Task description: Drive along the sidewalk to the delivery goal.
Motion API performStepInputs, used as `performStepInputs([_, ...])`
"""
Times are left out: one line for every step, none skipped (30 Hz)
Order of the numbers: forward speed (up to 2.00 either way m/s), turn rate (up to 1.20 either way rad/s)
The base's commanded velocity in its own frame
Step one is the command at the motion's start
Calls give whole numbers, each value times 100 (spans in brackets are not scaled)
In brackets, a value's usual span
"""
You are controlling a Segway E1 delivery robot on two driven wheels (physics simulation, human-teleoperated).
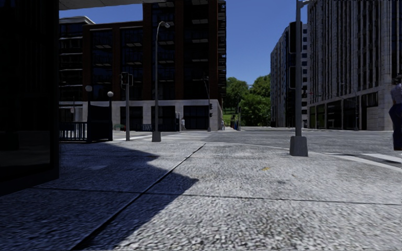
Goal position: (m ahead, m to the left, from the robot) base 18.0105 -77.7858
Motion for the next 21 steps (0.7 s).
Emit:
performStepInputs([200, 31])
performStepInputs([200, 31])
performStepInputs([200, 28])
performStepInputs([200, 27])
performStepInputs([200, 27])
performStepInputs([200, 24])
performStepInputs([200, 12])
performStepInputs([200, 3])
performStepInputs([200, 0])
performStepInputs([200, 0])
performStepInputs([200, 0])
performStepInputs([200, 0])
performStepInputs([200, 0])
performStepInputs([200, 0])
performStepInputs([200, 0])
performStepInputs([200, 0])
performStepInputs([200, 0])
performStepInputs([200, 0])
performStepInputs([200, 0])
performStepInputs([200, 0])
performStepInputs([200, 0])
